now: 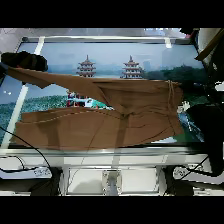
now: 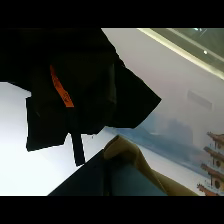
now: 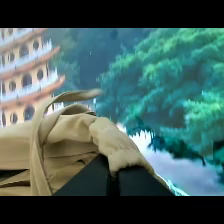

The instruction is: Fold the clothes and pants, and hang the long-sleeved shirts on hangers.

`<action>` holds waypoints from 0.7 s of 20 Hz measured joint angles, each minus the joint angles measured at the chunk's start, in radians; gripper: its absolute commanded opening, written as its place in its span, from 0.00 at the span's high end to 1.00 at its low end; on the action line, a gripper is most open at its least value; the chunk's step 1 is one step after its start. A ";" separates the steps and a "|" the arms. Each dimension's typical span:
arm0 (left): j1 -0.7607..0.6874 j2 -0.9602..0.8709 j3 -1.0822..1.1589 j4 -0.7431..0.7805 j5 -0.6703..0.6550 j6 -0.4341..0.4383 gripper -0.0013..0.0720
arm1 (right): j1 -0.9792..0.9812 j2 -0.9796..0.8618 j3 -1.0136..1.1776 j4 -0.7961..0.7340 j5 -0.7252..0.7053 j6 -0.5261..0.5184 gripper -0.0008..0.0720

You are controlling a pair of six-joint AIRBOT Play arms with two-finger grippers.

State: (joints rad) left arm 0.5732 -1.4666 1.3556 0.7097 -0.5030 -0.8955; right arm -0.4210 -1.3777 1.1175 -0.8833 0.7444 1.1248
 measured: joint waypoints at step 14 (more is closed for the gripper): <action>0.081 0.060 -0.001 0.281 -0.319 -0.196 0.24 | 0.011 -0.018 0.008 -0.078 0.262 0.011 0.43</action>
State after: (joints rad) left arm 0.6544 -1.4071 1.3548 0.9905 -0.8215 -1.0916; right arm -0.4095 -1.3952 1.1252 -0.9615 1.0069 1.1358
